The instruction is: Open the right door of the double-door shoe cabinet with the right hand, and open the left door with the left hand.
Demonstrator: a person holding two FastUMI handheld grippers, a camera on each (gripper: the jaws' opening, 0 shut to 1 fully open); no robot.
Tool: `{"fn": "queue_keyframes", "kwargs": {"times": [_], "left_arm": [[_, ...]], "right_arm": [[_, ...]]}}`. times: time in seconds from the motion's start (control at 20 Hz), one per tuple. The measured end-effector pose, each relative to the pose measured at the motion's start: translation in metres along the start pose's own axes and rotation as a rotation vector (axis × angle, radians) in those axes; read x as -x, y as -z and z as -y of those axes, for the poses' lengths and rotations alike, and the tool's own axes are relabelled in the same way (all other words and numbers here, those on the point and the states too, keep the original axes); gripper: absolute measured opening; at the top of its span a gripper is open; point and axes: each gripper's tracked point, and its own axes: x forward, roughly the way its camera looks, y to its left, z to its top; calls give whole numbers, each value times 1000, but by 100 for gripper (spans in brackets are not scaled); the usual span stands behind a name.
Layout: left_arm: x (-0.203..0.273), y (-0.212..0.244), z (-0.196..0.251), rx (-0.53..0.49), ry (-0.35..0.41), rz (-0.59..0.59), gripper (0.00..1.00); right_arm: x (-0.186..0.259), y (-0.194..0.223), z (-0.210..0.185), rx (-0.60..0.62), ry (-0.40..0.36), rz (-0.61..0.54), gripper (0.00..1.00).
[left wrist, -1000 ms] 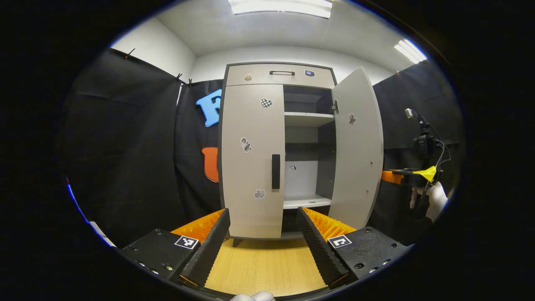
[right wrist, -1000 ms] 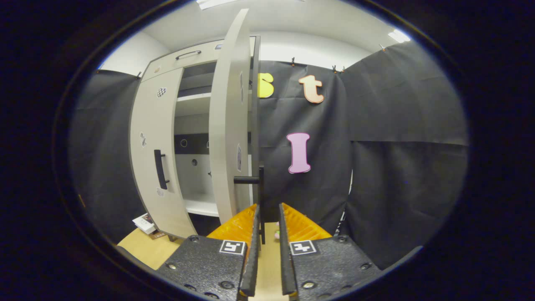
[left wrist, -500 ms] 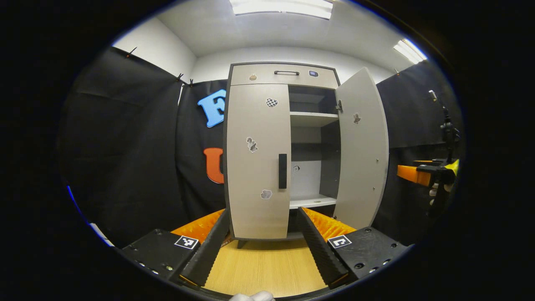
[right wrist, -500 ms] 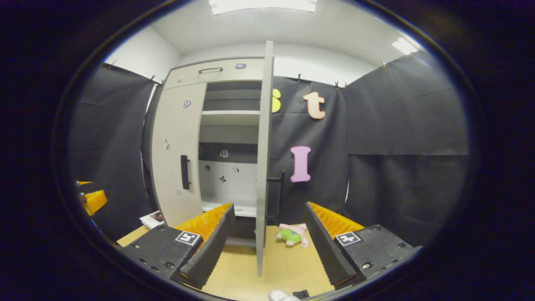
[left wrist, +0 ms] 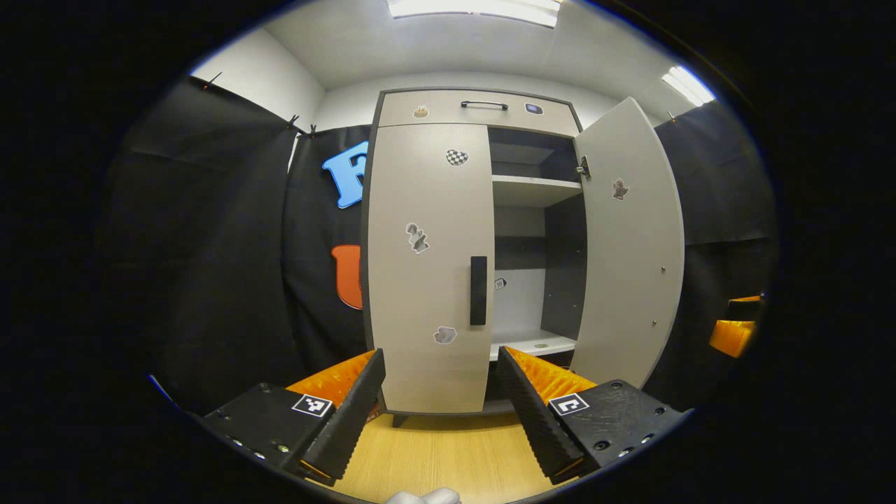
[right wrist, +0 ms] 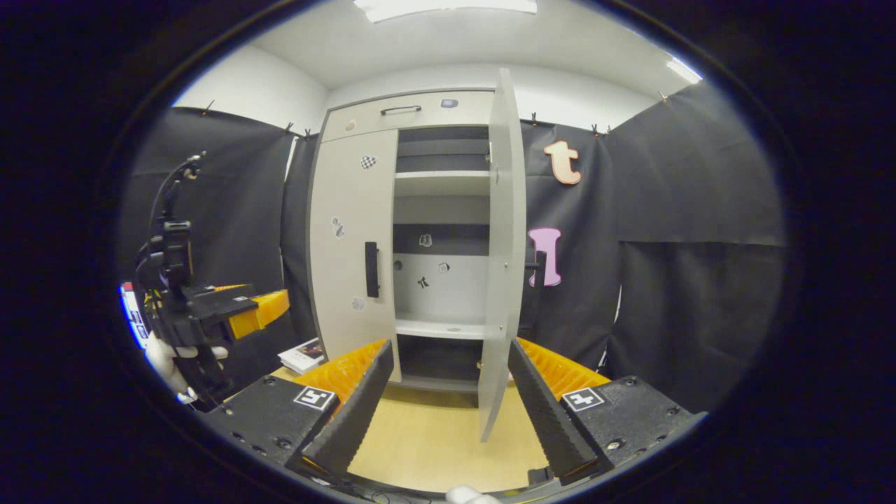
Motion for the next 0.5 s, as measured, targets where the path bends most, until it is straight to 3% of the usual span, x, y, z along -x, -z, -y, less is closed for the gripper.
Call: {"fn": "queue_keyframes", "kwargs": {"times": [0.5], "left_arm": [[-135,-5,35,-13,27,-14,96]], "right_arm": [[-8,-5,8,-6,29,11,100]]}}
